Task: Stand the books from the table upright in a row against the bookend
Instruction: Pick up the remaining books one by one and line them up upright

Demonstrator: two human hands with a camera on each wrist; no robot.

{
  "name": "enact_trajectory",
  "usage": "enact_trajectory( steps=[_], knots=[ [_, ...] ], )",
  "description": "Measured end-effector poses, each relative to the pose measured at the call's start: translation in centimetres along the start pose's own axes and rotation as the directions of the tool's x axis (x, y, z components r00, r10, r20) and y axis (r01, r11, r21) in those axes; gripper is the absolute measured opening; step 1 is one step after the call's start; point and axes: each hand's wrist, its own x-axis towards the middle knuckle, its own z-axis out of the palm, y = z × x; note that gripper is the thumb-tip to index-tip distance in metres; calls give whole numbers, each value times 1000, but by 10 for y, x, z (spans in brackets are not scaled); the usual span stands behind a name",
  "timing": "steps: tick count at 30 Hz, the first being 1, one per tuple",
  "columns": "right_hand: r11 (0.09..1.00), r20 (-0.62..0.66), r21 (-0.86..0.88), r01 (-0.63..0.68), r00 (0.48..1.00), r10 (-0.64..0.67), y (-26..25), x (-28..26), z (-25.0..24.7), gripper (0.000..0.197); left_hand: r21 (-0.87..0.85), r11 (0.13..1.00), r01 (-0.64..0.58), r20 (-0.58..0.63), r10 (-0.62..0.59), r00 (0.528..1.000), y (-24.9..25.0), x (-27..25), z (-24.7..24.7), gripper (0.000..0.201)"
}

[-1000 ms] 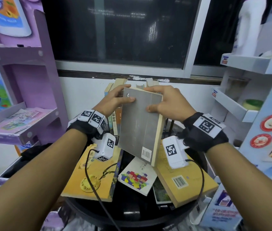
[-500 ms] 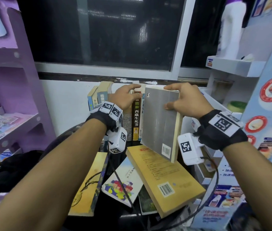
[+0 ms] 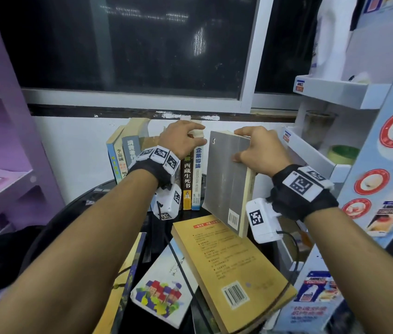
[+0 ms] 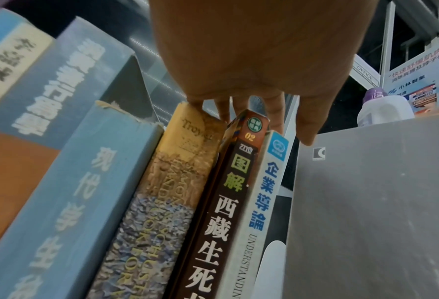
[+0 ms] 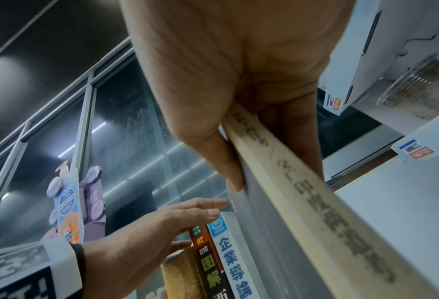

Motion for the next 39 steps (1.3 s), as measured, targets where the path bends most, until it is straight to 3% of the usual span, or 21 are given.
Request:
enact_trajectory(
  steps=[17,29,39],
  knots=[
    [999,-65,-16,-46,997,45,2,43,64,59,261,942,-213,-70,238,969,-23,6,15,43],
    [1000,-103,15,-7,995,9,-2,56,100,50,251,937,-244,-50,265,963,-36,13,18,48],
    [999,-18,42,15,1000,-14,0,59,106,53,261,940,-221,-67,246,967,-37,11,19,46]
  ],
)
